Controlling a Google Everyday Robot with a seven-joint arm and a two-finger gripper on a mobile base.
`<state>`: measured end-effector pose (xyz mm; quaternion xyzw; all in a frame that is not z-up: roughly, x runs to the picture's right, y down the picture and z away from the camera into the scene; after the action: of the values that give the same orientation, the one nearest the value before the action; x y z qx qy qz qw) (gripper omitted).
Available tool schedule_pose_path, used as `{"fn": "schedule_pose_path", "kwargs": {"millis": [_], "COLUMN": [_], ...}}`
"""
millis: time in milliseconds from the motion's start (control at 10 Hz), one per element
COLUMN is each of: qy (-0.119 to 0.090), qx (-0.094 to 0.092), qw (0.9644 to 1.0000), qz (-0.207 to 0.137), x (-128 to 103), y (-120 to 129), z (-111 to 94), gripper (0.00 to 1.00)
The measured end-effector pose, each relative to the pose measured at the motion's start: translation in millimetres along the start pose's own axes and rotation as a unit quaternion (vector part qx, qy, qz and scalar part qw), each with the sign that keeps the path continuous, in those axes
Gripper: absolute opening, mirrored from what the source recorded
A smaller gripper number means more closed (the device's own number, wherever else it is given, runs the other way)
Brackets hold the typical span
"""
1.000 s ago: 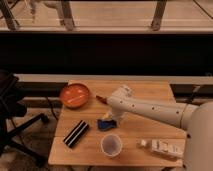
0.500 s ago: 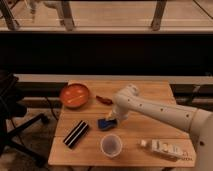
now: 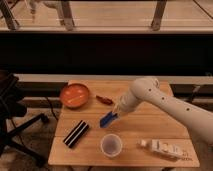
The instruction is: Place the white sponge in the ceramic bowl
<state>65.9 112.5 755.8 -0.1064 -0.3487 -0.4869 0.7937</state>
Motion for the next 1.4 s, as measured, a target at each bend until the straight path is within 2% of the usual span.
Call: {"fn": "schedule_pose_path", "kwargs": {"millis": [100, 200, 500, 800, 1100, 1200, 1400], "qy": [-0.009, -0.029, -0.056, -0.064, -0.061, -0.051, -0.021], "qx": [0.023, 0.058, 0.116, 0.147, 0.172, 0.187, 0.209], "qw": [0.9997, 0.9979, 0.9916, 0.9862, 0.9811, 0.9788, 0.9767], "qz": [-0.001, -0.005, -0.012, -0.04, -0.063, -0.065, -0.045], "x": [0, 0, -2, -13, -20, -20, -12], "y": [-7, -21, -51, -106, -162, -185, -199], "z": [-7, -10, -9, -3, 6, 10, 10], "gripper": [0.1, 0.1, 0.1, 0.1, 0.1, 0.1, 0.1]}}
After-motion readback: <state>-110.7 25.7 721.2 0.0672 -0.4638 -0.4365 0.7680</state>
